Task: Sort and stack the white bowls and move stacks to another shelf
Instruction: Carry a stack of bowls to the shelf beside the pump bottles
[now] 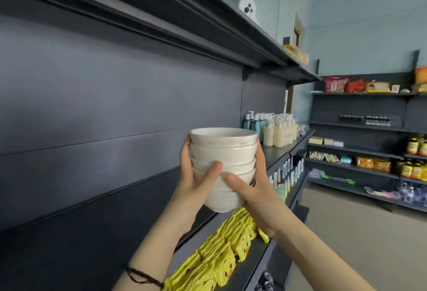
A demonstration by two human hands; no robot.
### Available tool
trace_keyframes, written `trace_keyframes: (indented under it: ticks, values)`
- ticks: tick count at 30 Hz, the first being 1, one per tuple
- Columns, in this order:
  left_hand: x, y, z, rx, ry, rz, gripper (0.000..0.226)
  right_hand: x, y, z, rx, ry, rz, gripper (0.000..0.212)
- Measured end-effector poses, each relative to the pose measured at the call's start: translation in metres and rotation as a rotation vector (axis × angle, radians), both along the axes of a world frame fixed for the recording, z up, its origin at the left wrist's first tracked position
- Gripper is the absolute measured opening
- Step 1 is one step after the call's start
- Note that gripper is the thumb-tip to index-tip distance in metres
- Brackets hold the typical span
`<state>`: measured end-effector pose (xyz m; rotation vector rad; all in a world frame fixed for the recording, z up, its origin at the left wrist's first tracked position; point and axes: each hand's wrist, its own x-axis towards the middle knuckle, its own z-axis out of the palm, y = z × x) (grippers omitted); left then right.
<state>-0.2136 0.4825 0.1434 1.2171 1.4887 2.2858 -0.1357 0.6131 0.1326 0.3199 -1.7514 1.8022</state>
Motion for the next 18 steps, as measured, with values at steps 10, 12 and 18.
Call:
trace_keyframes:
  ticks: [10,12,18]
  values:
    - [-0.066,0.152,-0.002,-0.01,-0.015,-0.078,0.086,-0.056,0.142,-0.006,-0.026,0.013,-0.102,0.104]
    - [-0.075,0.182,-0.005,-0.027,-0.008,-0.075,0.084,-0.066,0.173,-0.011,-0.031,0.008,-0.109,0.105]
    - [-0.098,0.283,-0.012,-0.011,-0.009,-0.022,0.081,-0.094,0.278,-0.015,-0.016,-0.014,-0.05,0.104]
